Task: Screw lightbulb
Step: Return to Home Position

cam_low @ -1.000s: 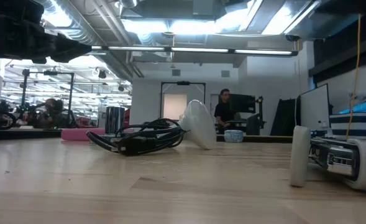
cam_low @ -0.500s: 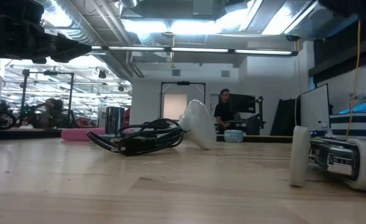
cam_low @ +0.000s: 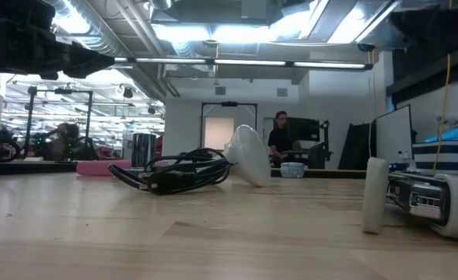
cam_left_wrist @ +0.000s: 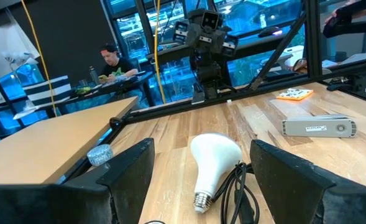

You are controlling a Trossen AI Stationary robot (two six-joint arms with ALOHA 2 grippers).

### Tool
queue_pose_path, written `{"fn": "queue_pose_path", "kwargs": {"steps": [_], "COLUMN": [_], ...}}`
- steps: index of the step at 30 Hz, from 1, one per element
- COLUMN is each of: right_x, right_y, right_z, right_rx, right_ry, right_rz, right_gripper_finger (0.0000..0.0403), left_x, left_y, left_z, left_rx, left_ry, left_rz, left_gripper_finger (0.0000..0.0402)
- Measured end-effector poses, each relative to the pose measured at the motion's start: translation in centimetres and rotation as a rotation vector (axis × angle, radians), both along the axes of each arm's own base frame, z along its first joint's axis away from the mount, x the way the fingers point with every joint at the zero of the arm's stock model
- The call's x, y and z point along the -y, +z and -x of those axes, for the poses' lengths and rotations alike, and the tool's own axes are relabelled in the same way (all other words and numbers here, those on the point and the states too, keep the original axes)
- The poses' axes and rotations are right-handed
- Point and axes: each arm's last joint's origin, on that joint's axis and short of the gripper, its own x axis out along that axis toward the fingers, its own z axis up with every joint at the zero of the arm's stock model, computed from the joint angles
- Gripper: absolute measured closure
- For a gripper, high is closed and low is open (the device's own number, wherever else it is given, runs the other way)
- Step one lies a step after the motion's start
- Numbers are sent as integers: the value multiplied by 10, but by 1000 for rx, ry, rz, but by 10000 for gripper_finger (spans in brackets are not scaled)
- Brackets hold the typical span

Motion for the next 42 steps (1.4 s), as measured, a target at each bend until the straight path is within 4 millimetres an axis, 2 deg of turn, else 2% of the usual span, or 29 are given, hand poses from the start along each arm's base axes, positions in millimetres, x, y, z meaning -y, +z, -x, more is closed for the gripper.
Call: {"fn": "queue_pose_path", "kwargs": {"steps": [11, 42], "right_x": [0, 0], "right_y": [-38, -42], "right_z": [-10, -10], "right_rx": [-109, -136], "right_ry": [-36, -53], "right_rz": [0, 19], "right_gripper_finger": [249, 249], "left_x": [0, 0], "left_y": [0, 0], "left_z": [0, 0], "left_rx": [0, 0], "left_ry": [0, 0], "left_rz": [0, 0], "left_gripper_finger": [143, 143]}}
